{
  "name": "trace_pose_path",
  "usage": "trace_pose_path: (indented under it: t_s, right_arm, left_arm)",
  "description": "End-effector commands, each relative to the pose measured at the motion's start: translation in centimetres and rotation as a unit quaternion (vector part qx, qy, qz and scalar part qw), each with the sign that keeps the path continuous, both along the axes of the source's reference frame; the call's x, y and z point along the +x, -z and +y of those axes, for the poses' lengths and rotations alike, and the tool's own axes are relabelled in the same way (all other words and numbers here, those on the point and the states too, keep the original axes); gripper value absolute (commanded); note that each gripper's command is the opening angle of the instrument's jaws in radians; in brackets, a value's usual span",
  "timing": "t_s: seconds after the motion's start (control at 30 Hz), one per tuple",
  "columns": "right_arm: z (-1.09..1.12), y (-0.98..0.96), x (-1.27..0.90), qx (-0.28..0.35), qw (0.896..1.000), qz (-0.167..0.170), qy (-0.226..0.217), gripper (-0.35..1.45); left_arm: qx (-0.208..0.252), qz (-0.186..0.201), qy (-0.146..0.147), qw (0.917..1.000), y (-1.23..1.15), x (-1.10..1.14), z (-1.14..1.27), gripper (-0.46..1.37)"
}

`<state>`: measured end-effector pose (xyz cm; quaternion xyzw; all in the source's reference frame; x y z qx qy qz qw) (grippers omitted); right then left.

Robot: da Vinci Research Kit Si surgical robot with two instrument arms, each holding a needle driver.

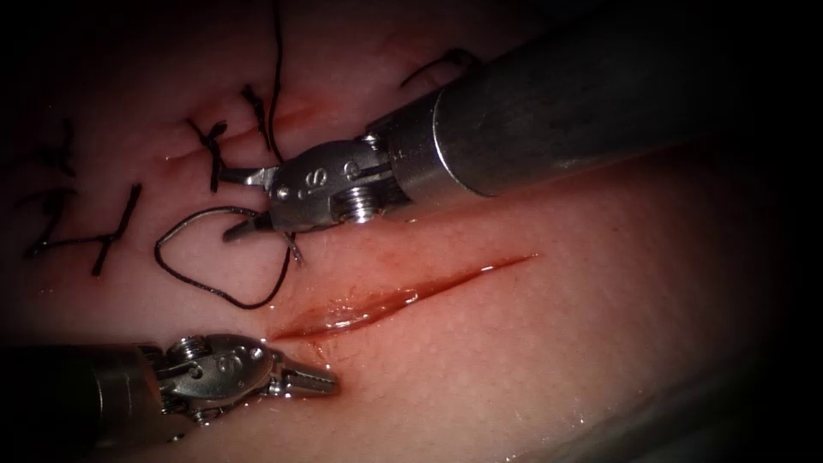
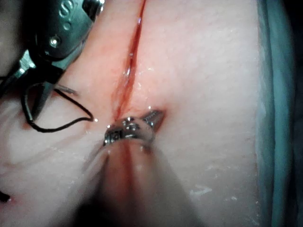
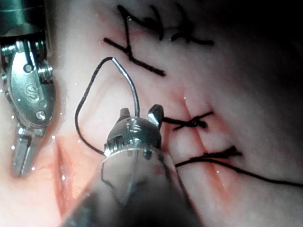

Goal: Wound Closure
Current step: Use the right gripper to drive the needle through the top of the wound

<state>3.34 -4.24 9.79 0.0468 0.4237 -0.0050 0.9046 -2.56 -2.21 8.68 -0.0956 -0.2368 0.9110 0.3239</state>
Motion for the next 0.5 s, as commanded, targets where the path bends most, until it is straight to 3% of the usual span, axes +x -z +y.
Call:
trace_pose_path:
  t_s: [0.03,0.07,0.23,0.37,0.5]
  right_arm:
    - [0.00,0.04,0.00,0.001,1.000,-0.001,-0.001,-0.20]
    - [0.01,0.10,0.01,-0.003,1.000,0.003,-0.002,-0.32]
    - [0.04,0.27,0.04,-0.025,1.000,0.011,0.006,-0.35]
    - [0.04,0.26,0.04,-0.040,0.999,0.006,0.005,-0.27]
    - [0.03,0.25,0.03,-0.040,0.999,0.000,0.000,-0.35]
  left_arm:
    - [0.000,0.000,0.000,1.0000,-0.21,-0.11,-0.04,-0.03]
    - [0.000,0.000,0.000,1.0000,-0.21,-0.11,-0.04,-0.04]
    - [0.000,0.000,0.000,1.0000,-0.21,-0.11,-0.04,-0.05]
    - [0.000,0.000,0.000,1.0000,-0.20,-0.11,-0.04,-0.05]
    - [0.000,0.000,-0.001,1.0000,-0.20,-0.10,-0.04,-0.04]
